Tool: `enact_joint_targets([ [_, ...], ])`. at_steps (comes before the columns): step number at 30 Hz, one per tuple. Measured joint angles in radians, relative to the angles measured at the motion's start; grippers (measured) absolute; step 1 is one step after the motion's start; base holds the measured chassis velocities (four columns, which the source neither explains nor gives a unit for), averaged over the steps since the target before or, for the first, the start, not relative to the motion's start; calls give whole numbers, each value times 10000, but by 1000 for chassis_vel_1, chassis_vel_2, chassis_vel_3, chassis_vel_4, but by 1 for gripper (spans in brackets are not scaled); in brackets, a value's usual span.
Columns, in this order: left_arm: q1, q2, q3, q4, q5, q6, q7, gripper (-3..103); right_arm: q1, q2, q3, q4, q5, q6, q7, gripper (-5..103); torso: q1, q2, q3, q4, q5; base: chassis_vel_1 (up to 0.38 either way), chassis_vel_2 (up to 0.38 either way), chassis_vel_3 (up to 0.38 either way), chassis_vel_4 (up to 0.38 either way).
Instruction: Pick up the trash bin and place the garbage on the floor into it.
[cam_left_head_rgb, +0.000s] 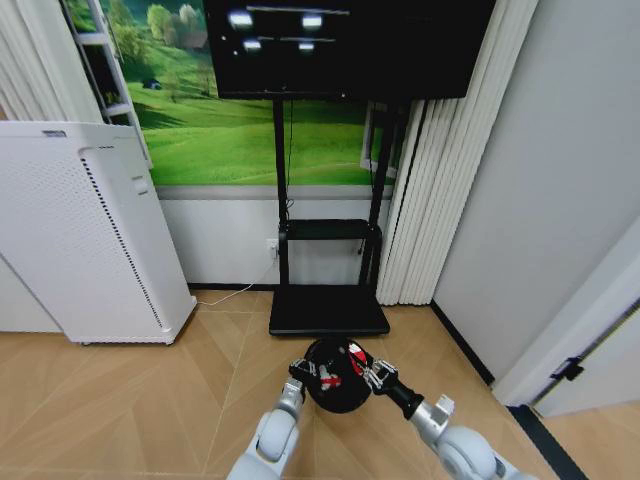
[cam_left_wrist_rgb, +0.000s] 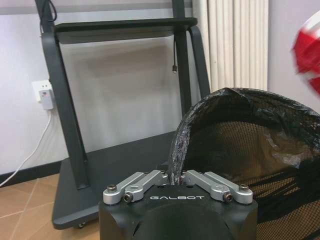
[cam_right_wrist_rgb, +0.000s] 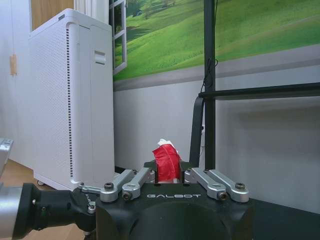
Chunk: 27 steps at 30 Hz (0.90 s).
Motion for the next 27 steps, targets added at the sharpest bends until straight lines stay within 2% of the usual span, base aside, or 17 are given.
enact_joint_targets([
  [7,0,-78,63,3,76,0,0,3,79,176,-127,-251,-174,51,29,18,0,0,0,1,0,0,0,0,0],
  [9,-8,-81,45,-9,81,0,6,3,19,198,-72,-251,-150,-75,40,37,-1,0,0,0,0,0,0,0,0],
  [10,-8,-81,45,-9,81,0,6,3,19,198,-72,-251,-150,-75,40,37,-1,0,0,0,0,0,0,0,0],
  [12,-8,-81,27,-19,83,0,14,3,22,195,-55,-252,-140,-99,46,48,0,0,0,0,0,0,0,0,0],
  [13,-8,-81,27,-19,83,0,14,3,22,195,-55,-252,-140,-99,46,48,0,0,0,0,0,0,0,0,0],
  [15,-6,-81,6,-29,83,0,14,3,25,195,-42,-256,-134,-102,48,59,0,1,0,1,0,0,0,0,0],
  [18,4,-81,-12,-34,84,0,14,3,19,195,-39,-270,-135,-103,52,65,-1,0,0,1,0,0,0,0,0],
  [21,42,-71,-52,-95,87,0,19,3,-34,273,8,-279,-152,-103,148,81,0,1,0,0,0,0,0,0,0],
  [22,42,-71,-52,-95,87,0,19,3,-34,273,8,-279,-152,-103,148,81,0,1,0,0,0,0,0,0,0],
  [24,109,-26,-127,-247,72,0,23,3,-35,362,105,-274,-134,-132,330,91,0,1,0,0,-1,0,0,0,0],
  [25,109,-26,-127,-247,72,0,23,3,-35,362,105,-274,-134,-132,330,91,0,1,0,0,-1,0,0,0,0],
  [27,261,176,-320,-498,0,0,40,3,-23,479,313,-385,17,-202,588,99,0,1,0,0,-2,0,0,0,0],
])
